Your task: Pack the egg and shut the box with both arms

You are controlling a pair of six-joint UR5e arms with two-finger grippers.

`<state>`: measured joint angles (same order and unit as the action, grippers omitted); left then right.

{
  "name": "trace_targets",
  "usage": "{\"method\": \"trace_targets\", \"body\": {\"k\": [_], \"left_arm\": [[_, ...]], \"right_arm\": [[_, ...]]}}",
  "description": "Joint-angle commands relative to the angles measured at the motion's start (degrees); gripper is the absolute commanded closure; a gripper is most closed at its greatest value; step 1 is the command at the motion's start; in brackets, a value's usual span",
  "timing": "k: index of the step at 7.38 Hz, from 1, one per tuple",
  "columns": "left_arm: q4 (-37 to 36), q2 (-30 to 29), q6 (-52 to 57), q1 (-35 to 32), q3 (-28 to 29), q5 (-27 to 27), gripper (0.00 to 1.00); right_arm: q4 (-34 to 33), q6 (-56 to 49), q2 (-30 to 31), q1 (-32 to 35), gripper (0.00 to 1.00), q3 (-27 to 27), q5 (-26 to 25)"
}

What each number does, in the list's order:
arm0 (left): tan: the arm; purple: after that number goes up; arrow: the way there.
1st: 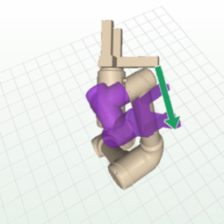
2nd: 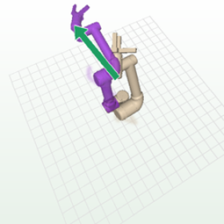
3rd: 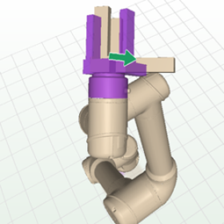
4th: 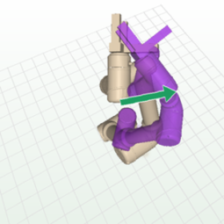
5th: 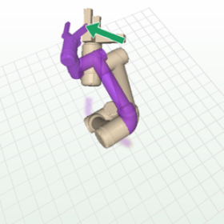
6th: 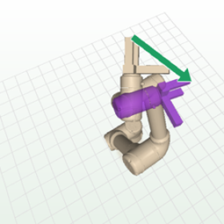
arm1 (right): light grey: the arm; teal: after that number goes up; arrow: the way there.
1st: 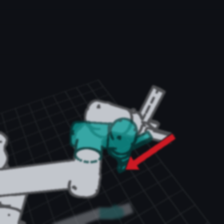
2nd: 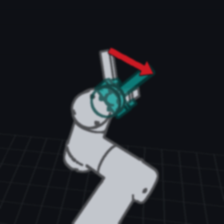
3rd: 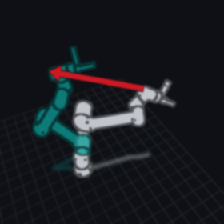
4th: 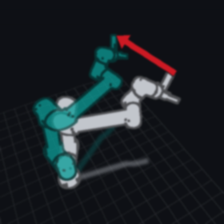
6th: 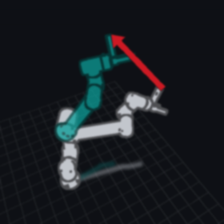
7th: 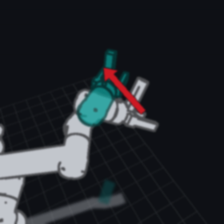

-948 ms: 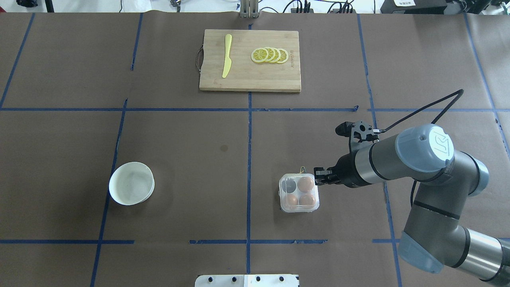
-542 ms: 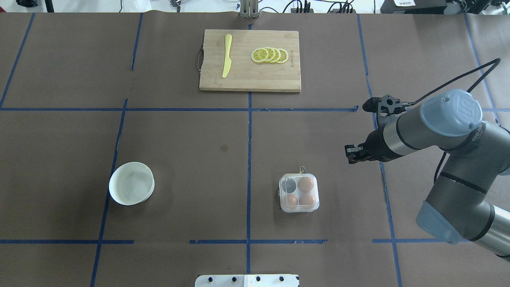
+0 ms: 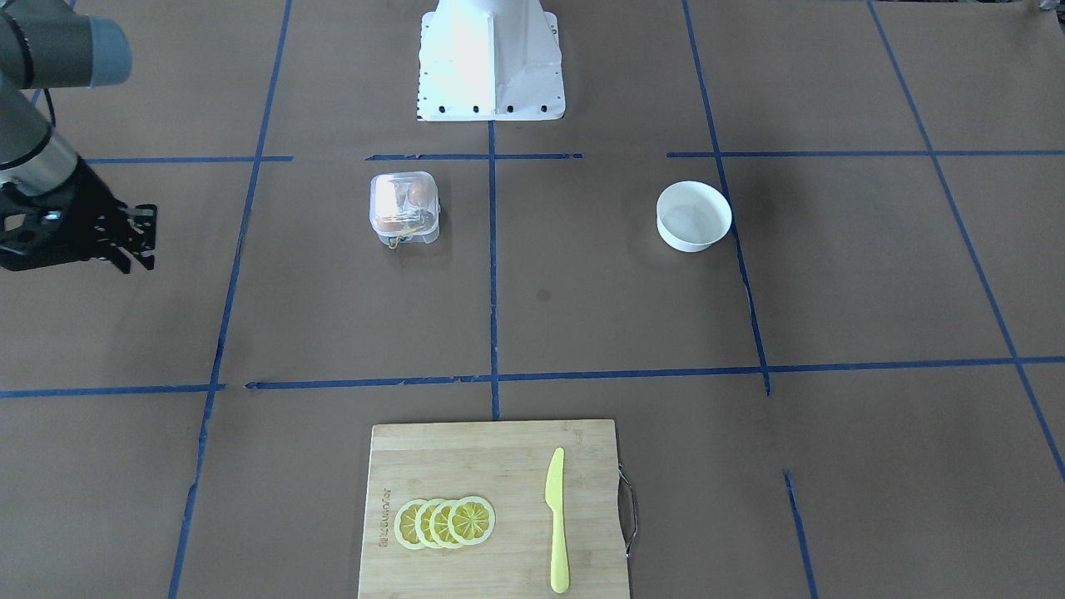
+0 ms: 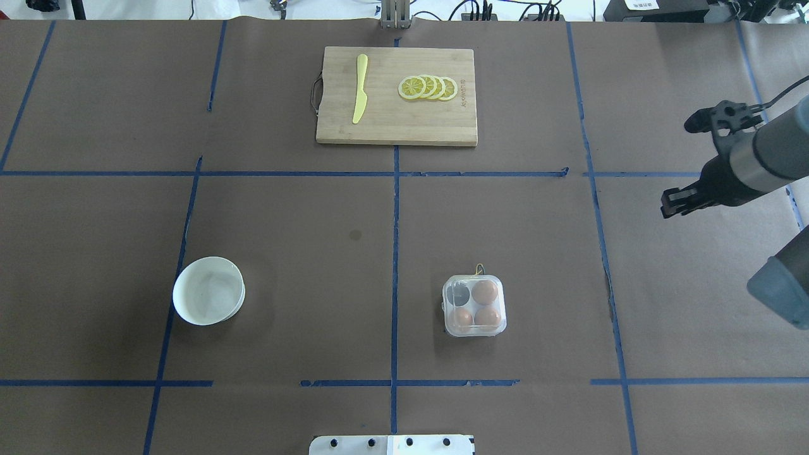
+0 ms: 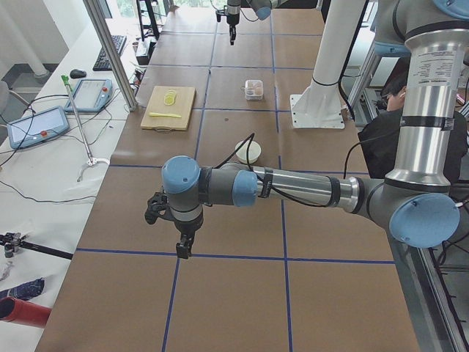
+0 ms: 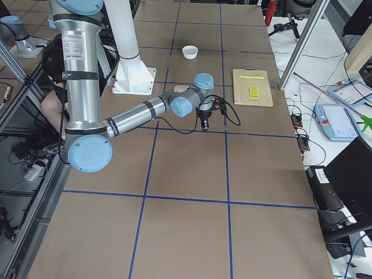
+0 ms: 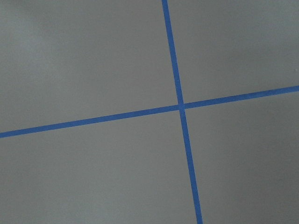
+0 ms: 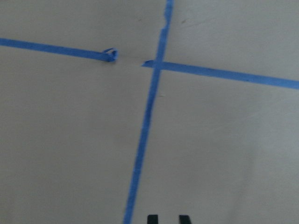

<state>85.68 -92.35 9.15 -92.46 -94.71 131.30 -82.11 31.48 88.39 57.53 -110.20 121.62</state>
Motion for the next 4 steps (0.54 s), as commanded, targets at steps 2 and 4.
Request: {"method": "trace_targets", "body": {"k": [2, 4], "left_arm": [[0.2, 0.2, 0.0, 0.0, 0.1, 0.1, 0.0], [0.2, 0.9, 0.0, 0.0, -0.3, 0.2, 0.0]], "right_arm": [[-15.6, -25.7, 4.3, 18.8, 0.0, 0.6, 0.5], [-15.4, -25.7, 8.1, 20.9, 0.0, 0.7, 0.1]]}}
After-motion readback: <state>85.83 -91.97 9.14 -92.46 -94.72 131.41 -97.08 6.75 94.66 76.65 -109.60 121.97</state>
